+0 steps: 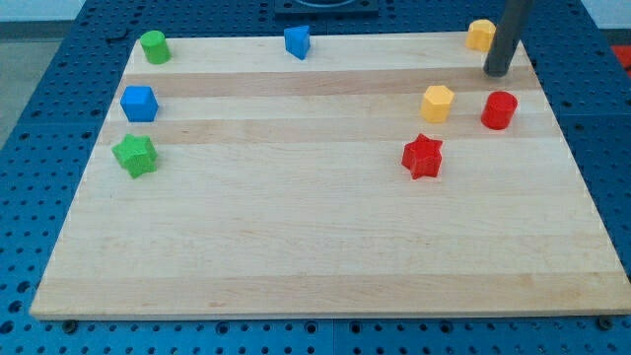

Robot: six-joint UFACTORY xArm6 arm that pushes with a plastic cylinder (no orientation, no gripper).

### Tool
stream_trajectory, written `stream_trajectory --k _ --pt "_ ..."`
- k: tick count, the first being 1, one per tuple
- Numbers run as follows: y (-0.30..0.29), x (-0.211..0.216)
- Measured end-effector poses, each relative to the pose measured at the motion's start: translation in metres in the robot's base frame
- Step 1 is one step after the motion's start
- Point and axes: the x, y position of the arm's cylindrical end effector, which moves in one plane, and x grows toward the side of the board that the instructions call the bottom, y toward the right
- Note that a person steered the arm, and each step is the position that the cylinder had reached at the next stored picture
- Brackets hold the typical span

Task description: Move red star towards center left

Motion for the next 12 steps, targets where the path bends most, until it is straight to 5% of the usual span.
stream_trajectory --k 3,5,7,11,12 --pt "0.056 0.024" --pt "0.106 0.095" --pt "0.042 0.188" --pt "-0.209 0.160" --pt "-0.199 0.179"
